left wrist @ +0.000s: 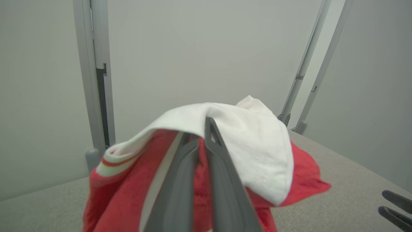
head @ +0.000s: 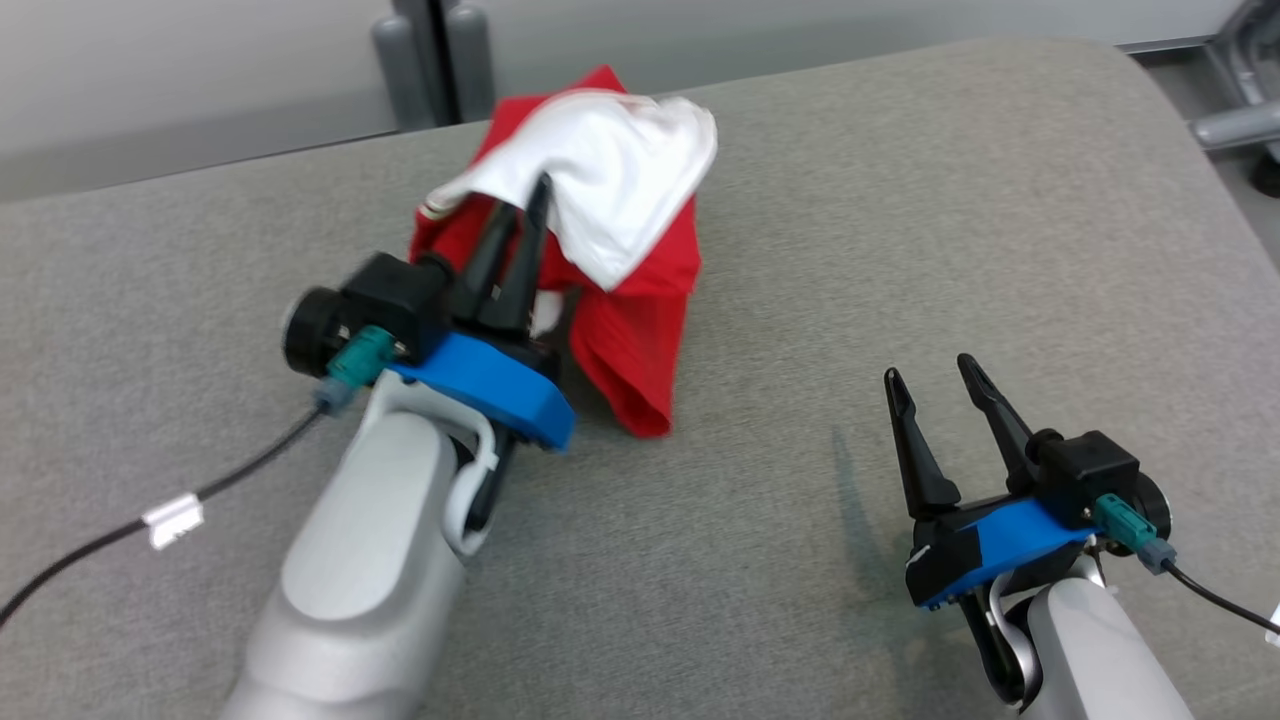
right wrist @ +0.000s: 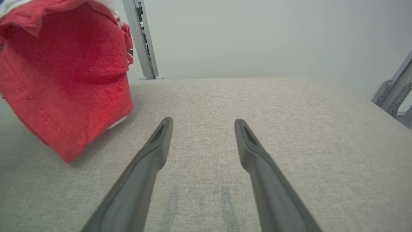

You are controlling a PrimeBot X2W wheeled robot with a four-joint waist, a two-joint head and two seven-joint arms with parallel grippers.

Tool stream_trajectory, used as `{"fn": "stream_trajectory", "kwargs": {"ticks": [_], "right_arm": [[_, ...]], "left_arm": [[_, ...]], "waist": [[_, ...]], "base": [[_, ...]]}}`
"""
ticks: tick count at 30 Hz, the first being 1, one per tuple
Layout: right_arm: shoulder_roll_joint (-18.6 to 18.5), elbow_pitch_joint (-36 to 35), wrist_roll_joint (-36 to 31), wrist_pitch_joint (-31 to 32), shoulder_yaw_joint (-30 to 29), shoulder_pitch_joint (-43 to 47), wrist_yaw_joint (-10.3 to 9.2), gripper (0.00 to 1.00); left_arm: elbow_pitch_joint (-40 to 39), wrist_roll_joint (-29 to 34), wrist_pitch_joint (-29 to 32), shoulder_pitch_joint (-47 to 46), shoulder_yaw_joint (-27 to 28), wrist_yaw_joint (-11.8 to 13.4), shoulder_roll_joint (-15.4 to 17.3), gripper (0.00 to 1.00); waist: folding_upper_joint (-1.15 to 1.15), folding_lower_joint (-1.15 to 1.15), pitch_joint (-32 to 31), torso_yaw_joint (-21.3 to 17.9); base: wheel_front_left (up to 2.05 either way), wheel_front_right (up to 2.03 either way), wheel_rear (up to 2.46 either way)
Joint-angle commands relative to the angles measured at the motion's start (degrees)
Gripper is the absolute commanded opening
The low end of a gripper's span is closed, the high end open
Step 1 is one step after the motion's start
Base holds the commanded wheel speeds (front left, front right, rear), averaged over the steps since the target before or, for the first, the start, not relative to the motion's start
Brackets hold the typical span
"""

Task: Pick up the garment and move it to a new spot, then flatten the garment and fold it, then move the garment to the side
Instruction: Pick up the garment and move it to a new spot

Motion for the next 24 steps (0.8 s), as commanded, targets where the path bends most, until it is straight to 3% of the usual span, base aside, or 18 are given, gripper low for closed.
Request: {"fn": "stream_trajectory", "kwargs": {"ticks": [1,8,9,10,11,24], "right_arm": [[0.03,0.07,0.53,-0.03,0.18,0.86,-0.02,1.00],[0.03,0.00,0.46,-0.03,0.00,1.92,-0.02,1.00],[0.04,0.02,0.28,-0.03,-0.08,2.07,-0.02,1.00],[0.04,0.01,0.16,-0.03,-0.16,2.19,-0.02,1.00],[0.03,-0.02,0.03,-0.03,-0.14,2.31,-0.02,1.00],[-0.01,0.67,-0.87,-0.03,-0.54,3.84,-0.02,1.00]], "left_arm": [[-0.09,-0.41,-0.18,1.08,-1.44,-0.09,-0.07,0.00],[1.94,-0.89,-0.18,5.72,-3.54,-0.09,-0.35,0.00],[2.28,-0.68,-0.18,6.56,-3.15,-0.08,-0.35,0.25],[2.75,-0.48,-0.18,7.40,-2.83,0.08,-0.35,0.81],[2.99,-0.26,-0.18,8.08,-2.35,0.34,-0.37,1.00],[0.71,5.71,-0.17,19.49,10.36,4.48,-0.42,1.00]], "waist": [[0.00,0.00,-1.04,-1.58],[0.00,0.00,-2.48,-2.52],[0.00,0.00,-2.69,-2.21],[0.00,0.00,-2.89,-1.84],[0.00,0.00,-3.10,-1.44],[0.00,0.00,-8.01,6.48]], "base": [[0.00,0.00,0.00],[0.00,0.00,0.00],[0.00,0.00,0.00],[0.00,0.00,0.00],[0.00,0.00,0.00],[0.00,0.00,0.00]]}}
